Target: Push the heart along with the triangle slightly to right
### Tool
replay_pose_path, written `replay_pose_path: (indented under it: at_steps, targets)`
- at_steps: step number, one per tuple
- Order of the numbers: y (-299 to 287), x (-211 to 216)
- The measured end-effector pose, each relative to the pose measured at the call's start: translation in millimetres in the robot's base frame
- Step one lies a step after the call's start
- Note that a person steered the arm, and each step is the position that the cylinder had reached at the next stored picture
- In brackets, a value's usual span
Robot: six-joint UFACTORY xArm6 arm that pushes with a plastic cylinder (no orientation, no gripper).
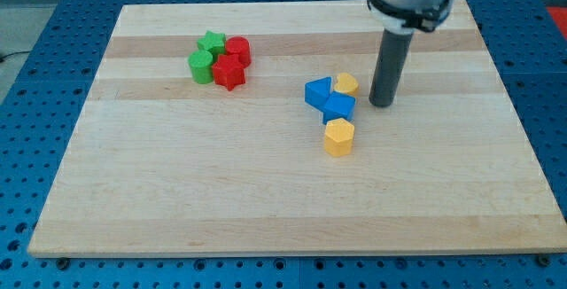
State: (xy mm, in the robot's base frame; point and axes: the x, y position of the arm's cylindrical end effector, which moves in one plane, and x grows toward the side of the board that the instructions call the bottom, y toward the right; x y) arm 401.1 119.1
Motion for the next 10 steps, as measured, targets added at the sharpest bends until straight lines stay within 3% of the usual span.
replay_pose_path:
  at_steps: [1, 2, 3, 4, 6, 10]
  targets:
    - [0.0, -46.1]
    - [-11.0, -49.3]
    - [-61.6, -49.3]
    - [-108.4, -41.6]
    - [-136.1, 25.5]
    - [-72.9, 12.7]
